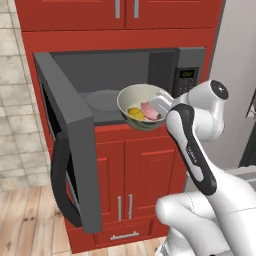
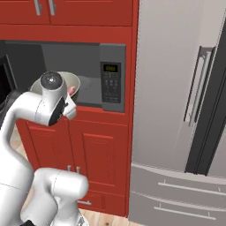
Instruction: The microwave is finished heating the steak and lemon. Take the bowl containing the food and place it on the dining counter.
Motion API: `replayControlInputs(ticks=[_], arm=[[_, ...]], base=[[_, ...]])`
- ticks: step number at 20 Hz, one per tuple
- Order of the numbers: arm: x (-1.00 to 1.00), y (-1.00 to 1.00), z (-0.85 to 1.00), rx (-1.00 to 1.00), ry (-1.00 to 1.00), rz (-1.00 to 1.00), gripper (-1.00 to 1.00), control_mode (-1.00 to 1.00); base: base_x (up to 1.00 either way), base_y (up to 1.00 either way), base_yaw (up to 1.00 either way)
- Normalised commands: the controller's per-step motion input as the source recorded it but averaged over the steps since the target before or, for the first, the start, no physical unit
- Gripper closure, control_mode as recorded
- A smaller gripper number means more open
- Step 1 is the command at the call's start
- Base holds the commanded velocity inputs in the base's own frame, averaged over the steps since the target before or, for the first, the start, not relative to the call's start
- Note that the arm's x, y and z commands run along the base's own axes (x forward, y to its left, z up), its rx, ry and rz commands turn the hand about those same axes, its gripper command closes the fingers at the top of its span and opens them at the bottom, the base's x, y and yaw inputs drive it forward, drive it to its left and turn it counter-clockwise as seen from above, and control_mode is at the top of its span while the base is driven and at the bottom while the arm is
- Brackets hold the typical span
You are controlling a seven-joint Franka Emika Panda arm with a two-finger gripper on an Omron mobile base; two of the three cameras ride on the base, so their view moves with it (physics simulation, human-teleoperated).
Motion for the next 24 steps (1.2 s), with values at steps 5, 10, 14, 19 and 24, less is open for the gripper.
replayControlInputs(ticks=[5,10,14,19,24], arm=[[0.00,0.00,0.00,0.00,0.00,0.00,1.00,1.00],[0.00,0.00,0.00,0.00,0.00,0.00,1.00,1.00],[0.00,0.00,0.00,0.00,0.00,0.00,1.00,1.00],[0.00,0.00,0.00,0.00,0.00,0.00,1.00,1.00],[0.00,0.00,0.00,0.00,0.00,0.00,1.00,1.00]], base=[[-0.51,-0.59,0.10],[-0.57,-0.51,0.28],[-0.56,-0.61,0.66],[-0.68,-0.52,0.87],[-0.52,-0.37,0.97]])
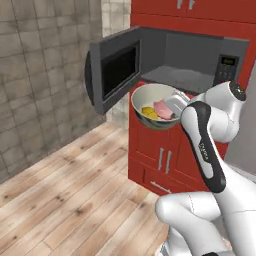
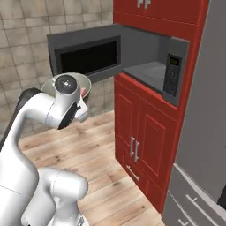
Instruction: The microwave is finished heating the steak and lemon. Take the bowl containing the food and place it on the dining counter.
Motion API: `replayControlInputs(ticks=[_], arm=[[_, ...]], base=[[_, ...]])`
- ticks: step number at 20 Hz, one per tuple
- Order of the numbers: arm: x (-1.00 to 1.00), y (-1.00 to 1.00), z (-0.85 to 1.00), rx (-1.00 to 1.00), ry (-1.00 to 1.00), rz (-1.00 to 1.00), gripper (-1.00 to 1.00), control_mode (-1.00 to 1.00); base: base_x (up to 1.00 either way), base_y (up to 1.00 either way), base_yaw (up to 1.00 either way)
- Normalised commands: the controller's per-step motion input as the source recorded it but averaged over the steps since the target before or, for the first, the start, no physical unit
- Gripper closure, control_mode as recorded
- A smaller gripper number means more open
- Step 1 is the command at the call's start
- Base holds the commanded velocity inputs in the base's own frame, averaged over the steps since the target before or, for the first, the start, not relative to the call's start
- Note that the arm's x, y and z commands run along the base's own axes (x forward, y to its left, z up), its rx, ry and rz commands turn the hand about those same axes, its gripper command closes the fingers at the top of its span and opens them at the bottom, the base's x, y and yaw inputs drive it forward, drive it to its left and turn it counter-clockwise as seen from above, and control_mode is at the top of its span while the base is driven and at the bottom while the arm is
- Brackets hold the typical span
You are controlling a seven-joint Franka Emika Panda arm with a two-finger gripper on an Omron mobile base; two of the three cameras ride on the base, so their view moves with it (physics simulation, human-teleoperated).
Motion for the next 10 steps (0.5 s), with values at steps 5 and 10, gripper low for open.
replayControlInputs(ticks=[5,10], arm=[[0.00,0.00,0.00,0.00,0.00,0.00,1.00,1.00],[0.00,0.00,0.00,0.00,0.00,0.00,1.00,1.00]], base=[[-0.20,-0.10,1.00],[-0.07,0.00,1.00]])
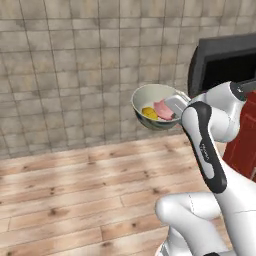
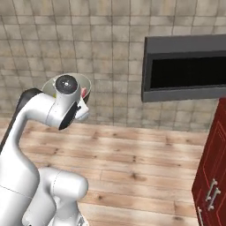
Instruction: The microwave is finished heating the steak and lemon. Take the bowl containing the food and place it on the dining counter.
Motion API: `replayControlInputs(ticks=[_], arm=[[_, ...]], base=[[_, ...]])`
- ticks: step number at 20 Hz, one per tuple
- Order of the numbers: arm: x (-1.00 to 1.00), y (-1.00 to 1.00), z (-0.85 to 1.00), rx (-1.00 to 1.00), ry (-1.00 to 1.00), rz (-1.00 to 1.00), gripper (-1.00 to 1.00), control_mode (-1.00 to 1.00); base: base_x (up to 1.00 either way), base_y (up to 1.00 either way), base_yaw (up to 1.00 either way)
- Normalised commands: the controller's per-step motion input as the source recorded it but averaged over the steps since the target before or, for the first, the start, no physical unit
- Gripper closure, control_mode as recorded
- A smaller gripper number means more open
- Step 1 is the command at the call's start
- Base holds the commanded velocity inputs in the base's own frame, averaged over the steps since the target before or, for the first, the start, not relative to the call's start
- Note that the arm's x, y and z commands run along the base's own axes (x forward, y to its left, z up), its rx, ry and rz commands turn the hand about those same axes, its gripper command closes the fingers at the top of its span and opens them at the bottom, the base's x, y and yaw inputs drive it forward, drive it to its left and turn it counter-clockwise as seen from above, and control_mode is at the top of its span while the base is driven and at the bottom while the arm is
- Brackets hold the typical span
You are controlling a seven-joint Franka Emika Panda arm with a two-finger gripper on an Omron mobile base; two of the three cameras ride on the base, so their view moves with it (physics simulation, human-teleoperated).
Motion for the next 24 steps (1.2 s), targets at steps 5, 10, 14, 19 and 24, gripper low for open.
replayControlInputs(ticks=[5,10,14,19,24], arm=[[0.00,0.00,0.00,0.00,0.00,0.00,1.00,1.00],[0.00,0.00,0.00,0.00,0.00,0.00,1.00,1.00],[0.00,0.00,0.00,0.00,0.00,0.00,1.00,1.00],[0.00,0.00,0.00,0.00,0.00,0.00,1.00,1.00],[0.00,0.00,0.00,0.00,0.00,0.00,1.00,1.00]], base=[[-0.01,0.00,1.00],[0.00,0.00,1.00],[0.00,0.00,1.00],[0.00,0.00,1.00],[0.00,0.00,0.92]])
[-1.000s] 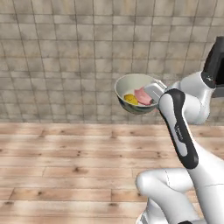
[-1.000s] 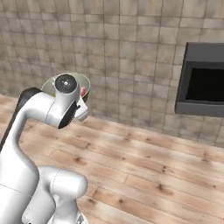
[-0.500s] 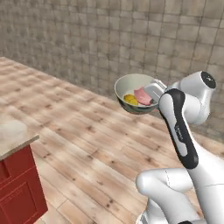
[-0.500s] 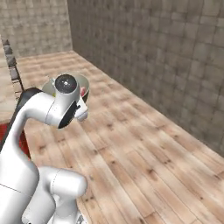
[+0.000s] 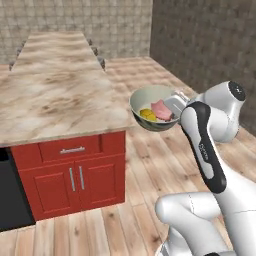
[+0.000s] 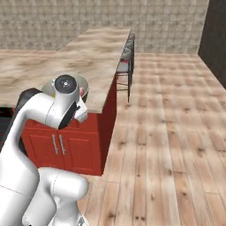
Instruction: The microwave is finished heating the steak and lemon. Take the bowl containing the food and place it on the dining counter.
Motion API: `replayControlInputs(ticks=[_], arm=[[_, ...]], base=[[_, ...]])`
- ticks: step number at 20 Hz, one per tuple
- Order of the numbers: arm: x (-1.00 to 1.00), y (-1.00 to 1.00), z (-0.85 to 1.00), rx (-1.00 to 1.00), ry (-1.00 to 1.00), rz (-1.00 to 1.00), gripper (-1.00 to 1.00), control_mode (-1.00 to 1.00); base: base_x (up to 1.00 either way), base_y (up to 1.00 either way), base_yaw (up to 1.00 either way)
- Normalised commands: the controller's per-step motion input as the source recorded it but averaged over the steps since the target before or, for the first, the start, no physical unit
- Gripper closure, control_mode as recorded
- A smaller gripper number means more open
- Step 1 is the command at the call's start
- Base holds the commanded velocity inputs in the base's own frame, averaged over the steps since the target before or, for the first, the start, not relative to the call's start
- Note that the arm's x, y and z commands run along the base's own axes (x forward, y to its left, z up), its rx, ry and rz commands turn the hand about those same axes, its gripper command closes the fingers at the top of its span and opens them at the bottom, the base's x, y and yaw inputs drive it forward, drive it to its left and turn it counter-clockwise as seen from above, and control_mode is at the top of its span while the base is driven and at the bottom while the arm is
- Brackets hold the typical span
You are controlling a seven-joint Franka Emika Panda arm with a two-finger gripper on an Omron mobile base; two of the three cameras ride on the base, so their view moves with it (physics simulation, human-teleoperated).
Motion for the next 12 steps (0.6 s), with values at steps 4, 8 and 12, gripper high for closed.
replayControlInputs(ticks=[4,8,12], arm=[[0.00,0.00,0.00,0.00,0.00,0.00,1.00,1.00],[0.00,0.00,0.00,0.00,0.00,0.00,1.00,1.00],[0.00,0.00,0.00,0.00,0.00,0.00,1.00,1.00]], base=[[0.24,-0.84,0.50],[0.74,-1.00,0.25],[0.99,-1.00,0.14]])
